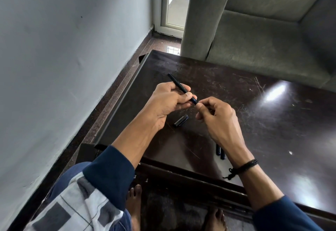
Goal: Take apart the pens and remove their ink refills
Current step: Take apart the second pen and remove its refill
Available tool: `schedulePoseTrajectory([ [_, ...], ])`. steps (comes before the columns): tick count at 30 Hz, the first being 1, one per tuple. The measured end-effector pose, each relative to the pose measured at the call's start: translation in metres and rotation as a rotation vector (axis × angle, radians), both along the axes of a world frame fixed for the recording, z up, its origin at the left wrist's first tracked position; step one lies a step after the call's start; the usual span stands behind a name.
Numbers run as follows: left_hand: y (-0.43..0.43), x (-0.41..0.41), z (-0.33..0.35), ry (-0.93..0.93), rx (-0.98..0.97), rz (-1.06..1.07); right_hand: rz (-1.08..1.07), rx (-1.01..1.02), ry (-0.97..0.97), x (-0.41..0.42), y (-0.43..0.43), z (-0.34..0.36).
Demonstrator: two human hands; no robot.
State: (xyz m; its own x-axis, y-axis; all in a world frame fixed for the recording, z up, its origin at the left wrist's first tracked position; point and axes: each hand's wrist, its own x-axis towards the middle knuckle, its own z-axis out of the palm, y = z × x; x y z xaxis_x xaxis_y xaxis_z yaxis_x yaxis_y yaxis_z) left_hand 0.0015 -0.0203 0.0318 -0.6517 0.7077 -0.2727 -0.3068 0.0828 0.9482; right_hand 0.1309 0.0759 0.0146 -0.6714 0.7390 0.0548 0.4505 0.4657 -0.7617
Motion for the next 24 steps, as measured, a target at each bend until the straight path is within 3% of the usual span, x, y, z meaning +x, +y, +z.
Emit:
schedulePoseTrajectory([
  [24, -0.0013, -0.0014, 0.0015, 0.003, 0.001, -0.013, 0.005, 0.001, -0.003, -0.0004, -0.0004, 0.0003],
])
